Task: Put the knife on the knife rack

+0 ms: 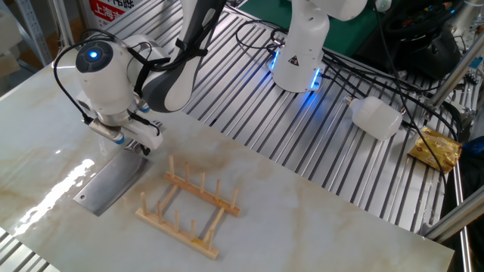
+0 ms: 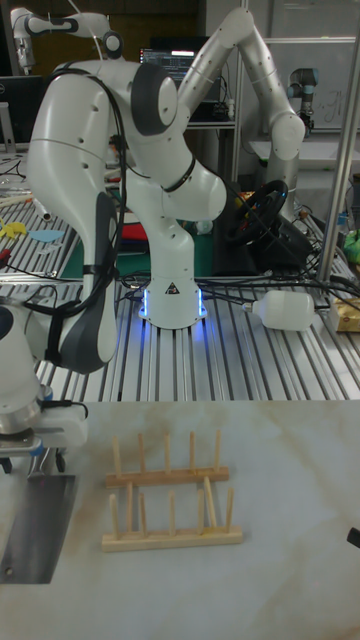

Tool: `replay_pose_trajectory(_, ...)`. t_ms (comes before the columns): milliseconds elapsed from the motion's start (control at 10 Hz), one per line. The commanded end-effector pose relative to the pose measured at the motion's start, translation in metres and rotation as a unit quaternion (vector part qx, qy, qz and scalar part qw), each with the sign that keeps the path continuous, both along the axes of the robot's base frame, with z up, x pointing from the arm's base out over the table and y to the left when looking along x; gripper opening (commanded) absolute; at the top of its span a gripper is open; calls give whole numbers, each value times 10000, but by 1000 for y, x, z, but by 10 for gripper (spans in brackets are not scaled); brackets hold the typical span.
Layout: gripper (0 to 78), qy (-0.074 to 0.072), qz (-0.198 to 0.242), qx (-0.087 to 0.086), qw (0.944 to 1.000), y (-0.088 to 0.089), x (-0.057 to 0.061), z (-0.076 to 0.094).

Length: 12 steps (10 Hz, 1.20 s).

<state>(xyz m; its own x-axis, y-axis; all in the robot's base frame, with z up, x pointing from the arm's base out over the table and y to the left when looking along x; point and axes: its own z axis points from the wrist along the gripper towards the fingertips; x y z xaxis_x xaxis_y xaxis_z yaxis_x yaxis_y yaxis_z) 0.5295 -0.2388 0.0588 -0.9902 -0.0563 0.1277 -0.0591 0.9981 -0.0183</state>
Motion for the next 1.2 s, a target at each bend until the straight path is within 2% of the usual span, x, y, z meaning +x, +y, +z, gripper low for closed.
replay_pose_trajectory(100,774,-40,-3,-7,10000,0,2,-2)
replay_pose_trajectory(1000,774,-58,27,-3,10000,0,2,-3)
replay_pose_trajectory(1100,11,-58,27,-3,10000,0,2,-3)
replay_pose_trajectory(1200,11,-58,27,-3,10000,0,2,-3)
